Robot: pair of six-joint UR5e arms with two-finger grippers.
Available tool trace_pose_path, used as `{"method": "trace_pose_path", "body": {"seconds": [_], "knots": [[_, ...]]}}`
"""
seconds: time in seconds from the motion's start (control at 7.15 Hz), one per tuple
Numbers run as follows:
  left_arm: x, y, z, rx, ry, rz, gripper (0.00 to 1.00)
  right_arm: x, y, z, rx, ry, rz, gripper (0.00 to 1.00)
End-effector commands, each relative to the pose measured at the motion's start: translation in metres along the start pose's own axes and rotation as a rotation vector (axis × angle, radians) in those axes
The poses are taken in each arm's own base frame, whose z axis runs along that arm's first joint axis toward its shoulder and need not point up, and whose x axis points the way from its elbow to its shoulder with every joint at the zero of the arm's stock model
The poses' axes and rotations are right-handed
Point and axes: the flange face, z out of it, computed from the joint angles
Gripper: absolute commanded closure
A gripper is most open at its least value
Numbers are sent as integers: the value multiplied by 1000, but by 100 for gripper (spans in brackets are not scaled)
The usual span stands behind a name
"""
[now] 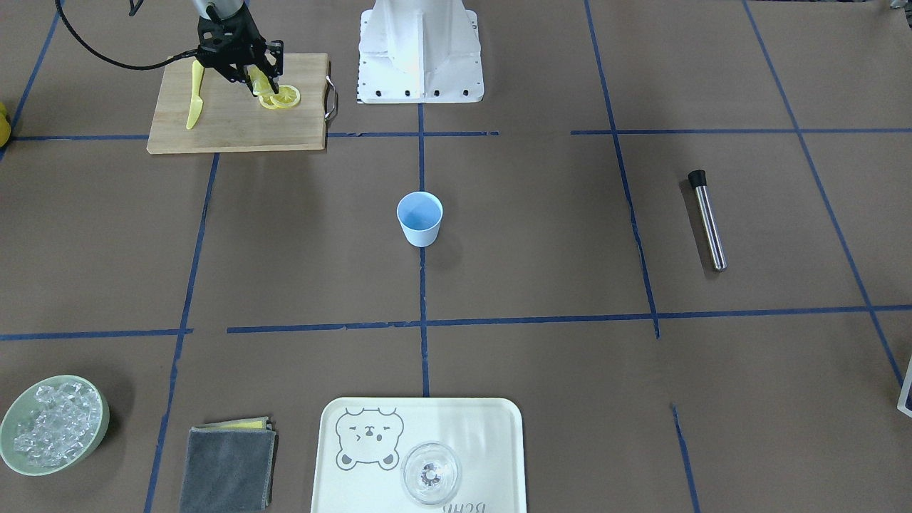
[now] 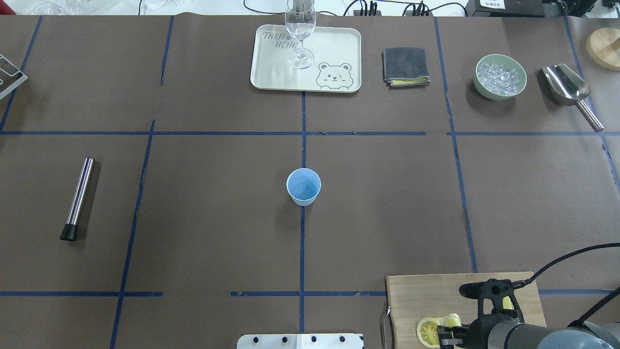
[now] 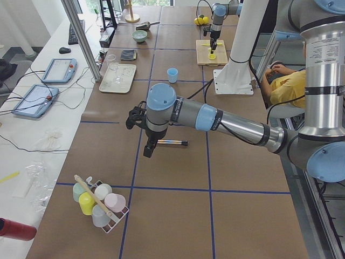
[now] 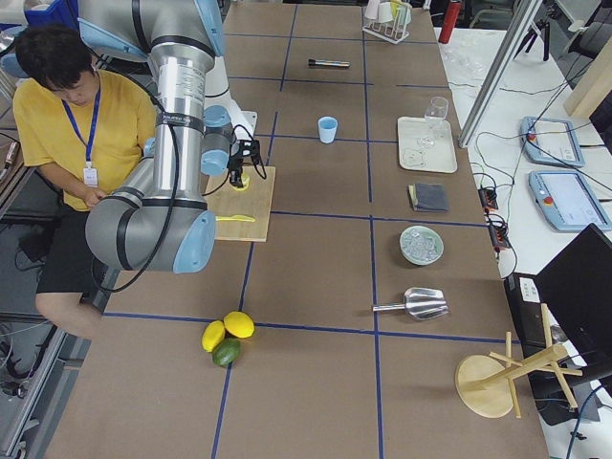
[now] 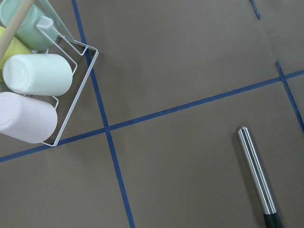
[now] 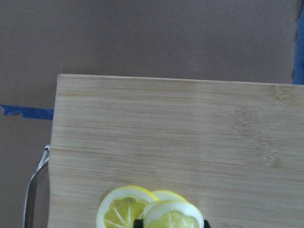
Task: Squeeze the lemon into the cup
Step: 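Grasp one lemon slice with the right gripper and lift it, then carry the lemon slice with the right gripper over the blue cup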
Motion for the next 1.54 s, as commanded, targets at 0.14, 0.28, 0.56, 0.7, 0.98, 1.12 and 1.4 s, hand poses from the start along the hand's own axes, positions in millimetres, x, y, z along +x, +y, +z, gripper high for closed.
{"method": "trace_pose_path", "body": {"seconds": [0.14, 0.28, 0.56, 0.7, 0.98, 1.12, 1.4], "knots": [[0, 2, 1, -3, 11, -4, 0, -8, -27, -30, 47, -51, 42, 72], [-1, 2, 2, -4, 14, -7, 0, -18, -33, -32, 46, -76, 54, 72], [-3, 6, 5, -10, 16, -14, 0, -56, -70, -43, 113, -168, 106, 72], [-3, 6, 5, -10, 16, -14, 0, -99, -105, -48, 148, -171, 141, 72], [-5, 7, 6, -13, 17, -17, 0, -200, -183, -56, 180, -127, 205, 72], [-4, 7, 6, -13, 18, -17, 0, -216, -210, -48, 206, -119, 229, 72], [-5, 11, 7, -15, 18, -20, 0, -255, -266, -42, 239, -110, 281, 72]]}}
